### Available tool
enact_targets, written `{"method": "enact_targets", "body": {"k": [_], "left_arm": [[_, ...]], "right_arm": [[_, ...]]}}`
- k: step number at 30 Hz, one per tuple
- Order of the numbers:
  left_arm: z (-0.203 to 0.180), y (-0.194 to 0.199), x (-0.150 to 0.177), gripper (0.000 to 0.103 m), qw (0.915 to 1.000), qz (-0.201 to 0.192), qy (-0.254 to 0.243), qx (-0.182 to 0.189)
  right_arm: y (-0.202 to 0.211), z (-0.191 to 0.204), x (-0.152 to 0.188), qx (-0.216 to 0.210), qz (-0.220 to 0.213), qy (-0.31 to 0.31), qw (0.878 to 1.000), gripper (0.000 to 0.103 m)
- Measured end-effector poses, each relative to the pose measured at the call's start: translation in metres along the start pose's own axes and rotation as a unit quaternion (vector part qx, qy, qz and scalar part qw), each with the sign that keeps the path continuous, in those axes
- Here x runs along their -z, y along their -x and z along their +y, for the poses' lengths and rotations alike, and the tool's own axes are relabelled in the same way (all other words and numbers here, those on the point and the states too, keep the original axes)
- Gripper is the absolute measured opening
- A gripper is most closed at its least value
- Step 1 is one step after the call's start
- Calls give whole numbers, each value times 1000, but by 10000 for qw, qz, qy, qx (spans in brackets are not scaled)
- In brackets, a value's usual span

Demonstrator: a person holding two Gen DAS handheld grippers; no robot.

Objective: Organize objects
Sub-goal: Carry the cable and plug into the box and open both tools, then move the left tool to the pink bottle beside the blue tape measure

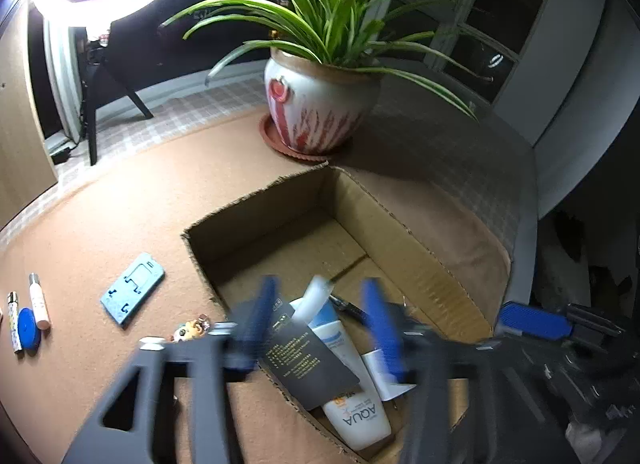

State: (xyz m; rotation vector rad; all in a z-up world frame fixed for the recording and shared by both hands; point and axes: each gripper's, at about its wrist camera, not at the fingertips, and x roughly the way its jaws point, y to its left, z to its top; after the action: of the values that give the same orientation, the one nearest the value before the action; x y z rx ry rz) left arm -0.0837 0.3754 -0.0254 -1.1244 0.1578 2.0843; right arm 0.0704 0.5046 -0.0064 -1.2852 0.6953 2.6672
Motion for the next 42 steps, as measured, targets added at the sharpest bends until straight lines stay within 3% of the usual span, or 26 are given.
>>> {"method": "enact_targets", "body": {"k": [10,22,33,42], "left_arm": [[23,17,13,56,9996,2,260,-111],[106,57,56,56,9936,40,989,-543],[207,85,113,55,9763,230,1839,-1118],[281,96,133,55,9575,184,2534,-1367]], "right_arm": [[-7,16,-2,-155,41,17,9999,56],[-28,60,-1,-568,246,174,9979,56],[-55,102,3,-871,568,406,9937,56],[-77,127,7,-970,842,508,9904,56]]}}
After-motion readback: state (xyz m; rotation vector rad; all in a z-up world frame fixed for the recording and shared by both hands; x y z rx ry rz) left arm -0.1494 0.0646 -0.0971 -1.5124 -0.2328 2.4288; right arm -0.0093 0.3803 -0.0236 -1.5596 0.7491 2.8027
